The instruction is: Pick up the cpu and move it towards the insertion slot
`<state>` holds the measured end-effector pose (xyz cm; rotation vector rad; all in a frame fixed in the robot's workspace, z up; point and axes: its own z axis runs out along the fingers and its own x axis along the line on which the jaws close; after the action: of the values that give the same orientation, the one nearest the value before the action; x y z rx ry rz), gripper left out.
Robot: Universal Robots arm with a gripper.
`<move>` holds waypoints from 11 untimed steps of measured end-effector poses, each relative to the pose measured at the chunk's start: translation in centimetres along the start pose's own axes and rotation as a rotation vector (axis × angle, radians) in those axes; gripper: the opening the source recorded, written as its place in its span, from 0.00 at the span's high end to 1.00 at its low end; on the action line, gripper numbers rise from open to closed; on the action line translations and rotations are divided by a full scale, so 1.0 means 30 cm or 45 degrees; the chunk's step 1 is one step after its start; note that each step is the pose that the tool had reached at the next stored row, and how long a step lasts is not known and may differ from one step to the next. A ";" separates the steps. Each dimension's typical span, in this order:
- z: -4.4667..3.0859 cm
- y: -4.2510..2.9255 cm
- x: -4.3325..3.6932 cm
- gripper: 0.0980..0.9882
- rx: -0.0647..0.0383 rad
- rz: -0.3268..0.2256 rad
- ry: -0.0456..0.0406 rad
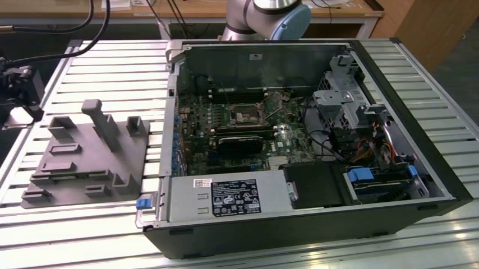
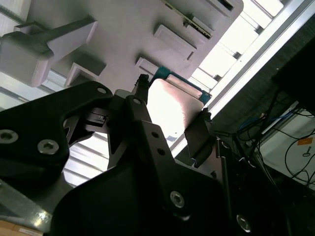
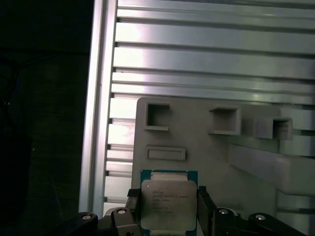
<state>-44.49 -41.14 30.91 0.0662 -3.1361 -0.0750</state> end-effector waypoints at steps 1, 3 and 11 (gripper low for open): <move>-0.003 0.000 0.000 0.50 0.000 0.000 0.000; -0.010 0.000 0.000 0.50 0.000 0.000 0.000; -0.037 0.002 0.000 0.50 0.000 0.000 0.000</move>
<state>-44.49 -41.14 32.03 0.0662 -3.1361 -0.0750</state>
